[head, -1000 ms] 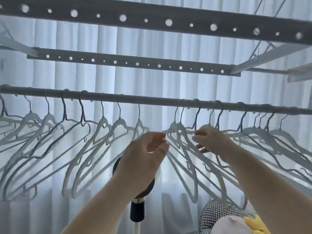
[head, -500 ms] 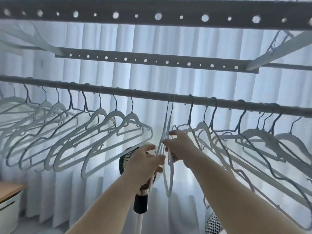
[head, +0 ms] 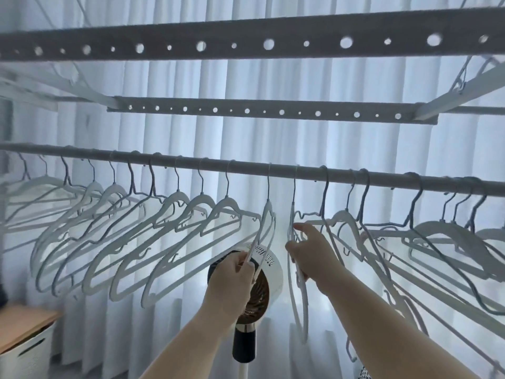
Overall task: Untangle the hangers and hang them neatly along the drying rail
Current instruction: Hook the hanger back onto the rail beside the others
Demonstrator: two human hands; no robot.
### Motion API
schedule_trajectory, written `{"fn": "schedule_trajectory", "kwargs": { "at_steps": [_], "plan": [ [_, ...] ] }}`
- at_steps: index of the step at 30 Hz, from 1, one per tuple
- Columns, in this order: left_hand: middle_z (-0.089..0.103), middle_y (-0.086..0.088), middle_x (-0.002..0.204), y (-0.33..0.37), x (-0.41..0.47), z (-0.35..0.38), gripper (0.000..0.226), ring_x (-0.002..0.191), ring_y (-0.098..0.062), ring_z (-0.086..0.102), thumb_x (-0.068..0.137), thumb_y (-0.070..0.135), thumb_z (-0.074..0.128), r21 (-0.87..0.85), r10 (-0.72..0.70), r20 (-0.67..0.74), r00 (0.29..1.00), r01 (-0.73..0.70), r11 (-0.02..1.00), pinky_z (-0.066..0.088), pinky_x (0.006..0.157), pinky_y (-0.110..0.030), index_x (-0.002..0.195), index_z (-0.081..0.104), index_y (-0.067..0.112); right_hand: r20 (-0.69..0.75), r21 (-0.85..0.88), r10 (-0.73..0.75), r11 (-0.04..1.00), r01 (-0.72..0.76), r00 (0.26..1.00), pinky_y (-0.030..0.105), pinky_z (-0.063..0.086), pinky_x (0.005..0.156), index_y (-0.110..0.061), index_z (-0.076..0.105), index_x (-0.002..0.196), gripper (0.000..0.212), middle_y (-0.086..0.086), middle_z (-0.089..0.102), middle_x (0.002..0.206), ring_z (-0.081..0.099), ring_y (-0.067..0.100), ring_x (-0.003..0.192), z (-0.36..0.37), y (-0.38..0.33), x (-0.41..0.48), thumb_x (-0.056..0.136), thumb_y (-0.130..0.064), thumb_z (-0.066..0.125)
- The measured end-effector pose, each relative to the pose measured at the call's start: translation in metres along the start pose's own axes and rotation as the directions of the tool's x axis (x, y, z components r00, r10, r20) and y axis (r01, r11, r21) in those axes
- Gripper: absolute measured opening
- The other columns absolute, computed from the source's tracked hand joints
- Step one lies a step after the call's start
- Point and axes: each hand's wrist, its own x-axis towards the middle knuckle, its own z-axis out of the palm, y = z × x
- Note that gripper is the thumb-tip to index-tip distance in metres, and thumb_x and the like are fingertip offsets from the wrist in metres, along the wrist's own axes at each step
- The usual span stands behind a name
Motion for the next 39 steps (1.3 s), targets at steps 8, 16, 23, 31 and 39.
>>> {"fn": "schedule_trajectory", "kwargs": {
  "at_steps": [8,16,23,31,39],
  "plan": [
    [0.055,-0.007,0.072,-0.007,0.010,-0.019,0.018,0.059,-0.034,0.052,0.091,0.010,0.043,-0.024,0.021,-0.004,1.000,-0.021,0.999,0.046,0.066,-0.050,0.101,0.055,0.019,-0.005,0.004,-0.006,1.000,0.006,1.000,0.019,0.034,0.037,-0.015,0.038,0.136,0.050,0.000,0.046,0.061,0.041,0.014,0.044,0.020,-0.007,0.000,0.088,-0.007,0.044],
    [0.050,0.004,0.066,-0.012,0.013,-0.029,0.019,0.049,-0.018,0.041,0.092,0.012,0.041,0.027,0.055,0.045,0.997,-0.056,0.998,0.047,0.075,-0.055,0.098,0.057,0.022,-0.036,-0.029,-0.001,1.000,0.000,0.999,0.020,0.038,0.043,-0.016,0.037,0.136,0.048,-0.004,0.044,0.065,0.044,0.013,0.047,0.031,-0.014,0.000,0.090,-0.009,0.044],
    [0.052,0.005,0.069,-0.015,0.014,-0.027,0.027,0.063,-0.020,0.046,0.093,0.013,0.040,0.060,0.096,0.047,0.994,-0.099,0.993,0.049,0.074,-0.040,0.112,0.058,0.018,-0.075,-0.025,0.020,0.999,-0.022,0.997,0.020,0.037,0.041,-0.015,0.038,0.136,0.047,0.001,0.046,0.062,0.042,0.014,0.045,0.024,-0.010,-0.004,0.090,-0.007,0.043],
    [0.056,-0.006,0.087,-0.015,0.015,-0.021,0.025,0.106,-0.040,0.056,0.091,0.017,0.044,0.045,0.078,0.070,0.994,-0.081,0.996,0.046,0.091,-0.044,0.113,0.057,0.019,-0.069,-0.058,0.019,0.998,-0.023,0.997,0.019,0.035,0.039,-0.015,0.039,0.135,0.048,0.001,0.047,0.064,0.043,0.012,0.047,0.017,-0.009,-0.006,0.088,-0.007,0.044],
    [0.050,0.007,0.069,-0.021,0.018,-0.021,0.015,0.070,-0.018,0.047,0.094,0.017,0.039,-0.001,0.110,0.056,0.992,-0.110,0.994,0.036,0.074,-0.028,0.097,0.048,0.027,-0.067,-0.085,0.009,0.996,-0.015,0.998,0.010,0.031,0.028,-0.014,0.039,0.136,0.048,-0.002,0.045,0.067,0.042,0.010,0.046,0.016,-0.010,-0.009,0.088,-0.007,0.044]
  ]
}}
